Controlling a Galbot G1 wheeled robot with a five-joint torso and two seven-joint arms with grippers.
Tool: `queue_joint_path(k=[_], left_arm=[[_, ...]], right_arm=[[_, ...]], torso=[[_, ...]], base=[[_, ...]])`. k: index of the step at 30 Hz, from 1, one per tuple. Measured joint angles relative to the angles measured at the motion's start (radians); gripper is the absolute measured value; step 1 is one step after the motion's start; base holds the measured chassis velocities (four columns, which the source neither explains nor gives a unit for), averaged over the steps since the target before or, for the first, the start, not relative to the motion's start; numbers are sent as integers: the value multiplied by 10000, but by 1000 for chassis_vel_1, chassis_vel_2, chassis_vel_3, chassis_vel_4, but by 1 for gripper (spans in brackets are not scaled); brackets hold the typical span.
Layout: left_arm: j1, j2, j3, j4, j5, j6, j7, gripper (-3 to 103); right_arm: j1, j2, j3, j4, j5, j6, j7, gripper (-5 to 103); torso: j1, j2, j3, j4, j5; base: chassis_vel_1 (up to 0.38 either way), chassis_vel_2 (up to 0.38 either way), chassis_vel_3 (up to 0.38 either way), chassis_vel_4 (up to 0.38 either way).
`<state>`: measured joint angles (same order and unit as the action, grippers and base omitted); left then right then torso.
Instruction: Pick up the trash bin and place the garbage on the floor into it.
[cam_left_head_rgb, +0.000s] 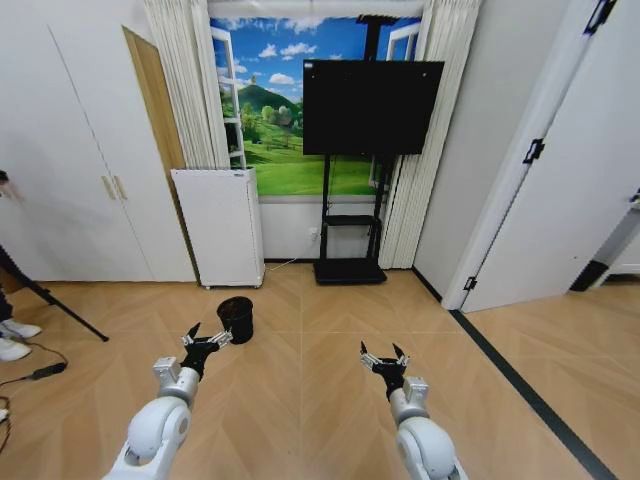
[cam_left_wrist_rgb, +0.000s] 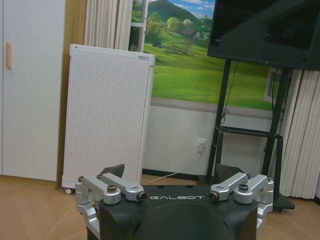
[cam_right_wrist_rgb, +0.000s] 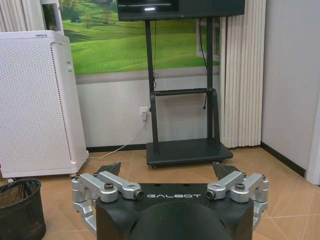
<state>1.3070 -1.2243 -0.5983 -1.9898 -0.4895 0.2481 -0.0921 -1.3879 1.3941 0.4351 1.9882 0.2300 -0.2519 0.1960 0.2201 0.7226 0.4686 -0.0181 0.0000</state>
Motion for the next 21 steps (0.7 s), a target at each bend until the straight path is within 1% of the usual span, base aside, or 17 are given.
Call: queue_joint_path(k=[21], left_arm=[[0, 0, -1, 0, 2, 6, 0, 100]], right_arm=[[2, 0, 0, 10, 1, -12, 1, 100]], torso=[[-2, -1, -1, 0, 0]], base=[[0, 0, 0, 0]])
